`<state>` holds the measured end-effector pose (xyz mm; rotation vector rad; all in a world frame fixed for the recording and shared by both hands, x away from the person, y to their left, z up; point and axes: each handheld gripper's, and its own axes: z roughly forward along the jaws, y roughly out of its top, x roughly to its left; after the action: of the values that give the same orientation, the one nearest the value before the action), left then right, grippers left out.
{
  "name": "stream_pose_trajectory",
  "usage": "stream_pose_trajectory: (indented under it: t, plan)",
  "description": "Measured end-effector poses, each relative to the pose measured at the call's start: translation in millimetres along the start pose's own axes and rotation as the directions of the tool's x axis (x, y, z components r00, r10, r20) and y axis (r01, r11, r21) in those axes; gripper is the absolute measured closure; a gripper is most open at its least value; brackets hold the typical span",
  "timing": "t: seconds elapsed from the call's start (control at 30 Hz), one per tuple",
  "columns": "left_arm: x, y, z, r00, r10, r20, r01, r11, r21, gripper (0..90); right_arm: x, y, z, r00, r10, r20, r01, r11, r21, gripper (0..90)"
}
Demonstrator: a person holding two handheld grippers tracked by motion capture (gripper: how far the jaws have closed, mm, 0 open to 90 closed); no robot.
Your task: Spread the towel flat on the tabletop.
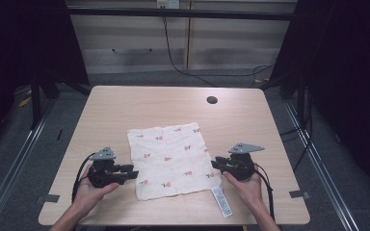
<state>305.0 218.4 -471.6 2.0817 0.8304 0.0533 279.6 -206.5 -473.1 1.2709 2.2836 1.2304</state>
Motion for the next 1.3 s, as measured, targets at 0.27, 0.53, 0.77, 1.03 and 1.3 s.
stream_pose_trajectory:
  t: [0.27, 0.53, 0.77, 1.03, 1.3]
  plan:
    - [22.7, 24.8, 16.5, 0.9983, 0.004, -0.059, -0.004, 1.0000, -0.007, 66.4, -10.5, 15.7, 29.1, 0.9995, -0.019, -0.026, 0.021, 0.998, 0.056, 61.6]
    - [25.4, 12.2, 34.9, 0.9989, 0.035, -0.032, -0.033, 0.9977, 0.060, 75.4, -18.9, 30.0, 61.2, 0.9979, -0.061, -0.023, 0.063, 0.996, 0.065, 63.9]
    - [25.5, 5.6, 40.7, 0.9975, 0.050, -0.050, -0.046, 0.9953, 0.085, 72.5, -18.8, 24.2, 75.0, 0.9958, -0.089, -0.019, 0.091, 0.989, 0.121, 60.8]
    - [22.3, 3.6, 43.1, 0.9933, 0.090, -0.073, -0.084, 0.9938, 0.072, 68.4, -14.0, 23.4, 73.0, 0.9879, -0.155, 0.010, 0.152, 0.978, 0.142, 72.2]
    - [23.0, 4.4, 45.0, 0.9854, 0.122, -0.119, -0.114, 0.9910, 0.070, 68.8, -19.8, 17.7, 64.1, 0.9915, -0.127, -0.028, 0.130, 0.981, 0.142, 81.6]
